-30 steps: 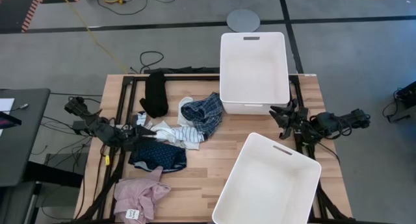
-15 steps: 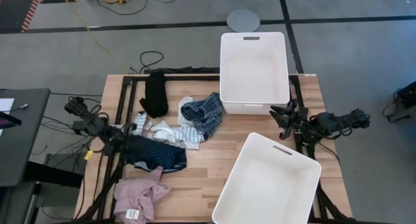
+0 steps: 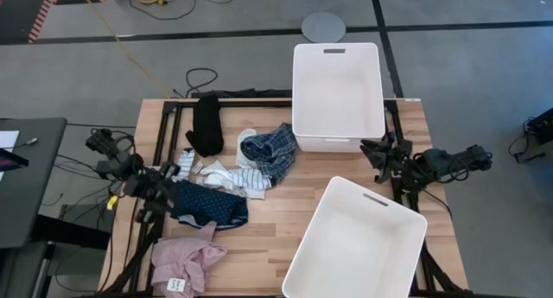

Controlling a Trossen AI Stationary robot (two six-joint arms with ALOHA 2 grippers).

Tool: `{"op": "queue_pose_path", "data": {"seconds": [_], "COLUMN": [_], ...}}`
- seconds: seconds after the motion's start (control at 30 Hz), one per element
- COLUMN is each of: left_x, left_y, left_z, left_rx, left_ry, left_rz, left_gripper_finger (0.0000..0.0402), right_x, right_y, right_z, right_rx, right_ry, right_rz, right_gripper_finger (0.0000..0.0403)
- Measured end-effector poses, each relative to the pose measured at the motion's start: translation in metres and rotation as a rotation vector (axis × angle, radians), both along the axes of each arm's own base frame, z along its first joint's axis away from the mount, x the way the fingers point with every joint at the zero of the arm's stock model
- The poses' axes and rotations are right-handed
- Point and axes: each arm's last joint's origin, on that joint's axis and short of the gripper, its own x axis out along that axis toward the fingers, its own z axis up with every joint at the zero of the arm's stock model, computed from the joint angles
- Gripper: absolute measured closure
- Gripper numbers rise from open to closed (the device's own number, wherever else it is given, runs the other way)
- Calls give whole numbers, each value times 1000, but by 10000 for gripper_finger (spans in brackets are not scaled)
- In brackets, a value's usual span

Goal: Sort clothes
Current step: Put the blue checkered shorts into the bottom white laundry bin

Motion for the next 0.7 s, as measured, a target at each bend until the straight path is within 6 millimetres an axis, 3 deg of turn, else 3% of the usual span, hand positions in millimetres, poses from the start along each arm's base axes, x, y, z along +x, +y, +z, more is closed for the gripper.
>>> {"op": "queue_pose_path", "data": {"seconds": [0.23, 0.7], "left_x": [-5, -8], "left_y": [6, 7], "left_z": [13, 18], "left_rx": [-248, -324], "left_ry": [-29, -39], "left_rz": [-19, -105], "left_gripper_finger": [297, 297], "right_x": [-4, -13], "right_y": [-1, 1], "right_z": [9, 27], "right_rx": [17, -108], "right_ry": [-102, -296], "right_rz": [-4, 116], "right_gripper_finger": [280, 280]}}
